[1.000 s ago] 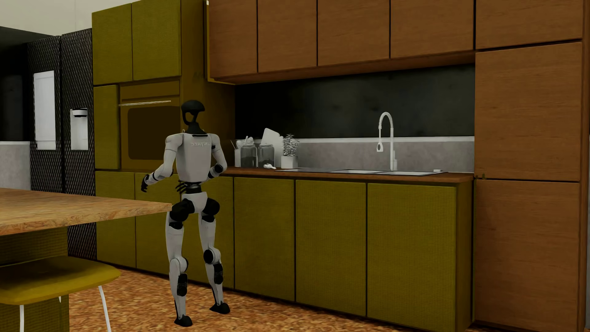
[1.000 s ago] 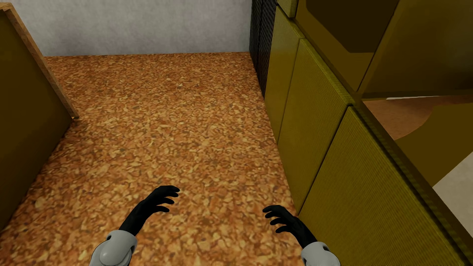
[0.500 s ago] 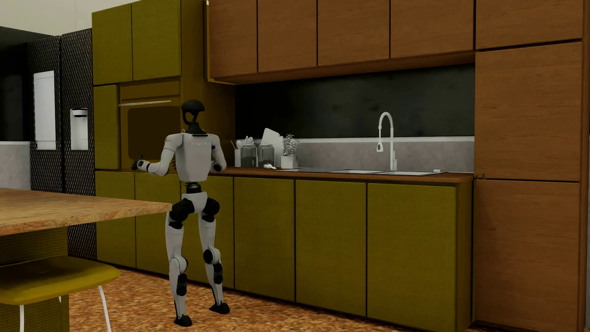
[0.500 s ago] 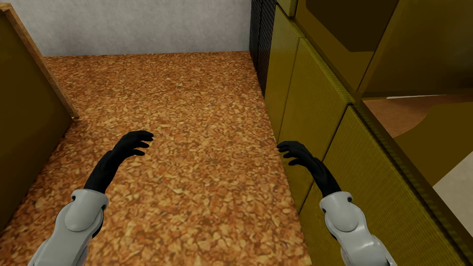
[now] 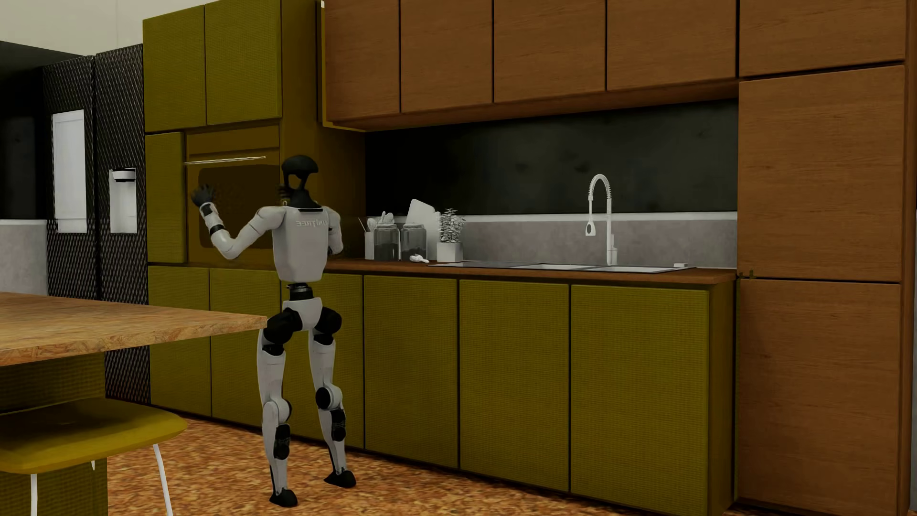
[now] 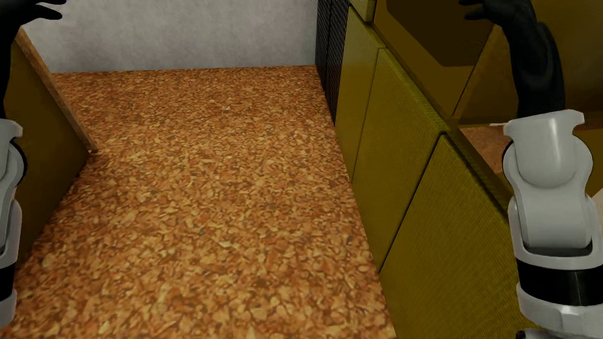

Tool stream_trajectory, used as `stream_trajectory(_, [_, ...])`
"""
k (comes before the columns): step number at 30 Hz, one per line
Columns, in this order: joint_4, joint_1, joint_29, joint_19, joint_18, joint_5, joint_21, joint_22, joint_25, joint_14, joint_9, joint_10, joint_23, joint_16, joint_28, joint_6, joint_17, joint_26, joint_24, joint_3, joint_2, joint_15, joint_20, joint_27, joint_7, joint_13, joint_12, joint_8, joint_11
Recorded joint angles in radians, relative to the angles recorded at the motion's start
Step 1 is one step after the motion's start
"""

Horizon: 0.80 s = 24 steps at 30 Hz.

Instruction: Reach up

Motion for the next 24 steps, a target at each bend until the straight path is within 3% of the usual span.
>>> stream_trajectory(3, [-0.003, 0.000, 0.000, 0.000, 0.000, -0.001, -0.035, -0.035, 0.000, 0.002, -0.006, 0.000, 0.011, 0.074, 0.000, -0.007, -0.068, 0.000, 0.000, -0.002, 0.002, 0.007, 0.017, 0.000, 0.000, -0.150, -0.140, 0.000, -0.008])
stream_trajectory(8, [-0.008, 0.007, 0.000, 0.000, 0.000, 0.000, 0.008, -0.050, 0.000, -0.006, -0.008, -0.001, 0.006, 0.176, 0.000, -0.012, -0.165, 0.000, 0.000, 0.002, 0.006, -0.002, -0.018, 0.000, 0.000, -0.360, -0.359, 0.000, -0.006])
stream_trajectory(24, [-0.027, 0.050, 0.000, 0.000, 0.000, -0.003, 0.399, 0.130, 0.000, -0.084, -0.019, 0.001, 0.242, 0.344, 0.000, -0.007, -0.342, 0.000, 0.000, 0.012, 0.051, 0.025, -0.404, 0.000, 0.000, -0.991, -1.036, 0.000, -0.039])
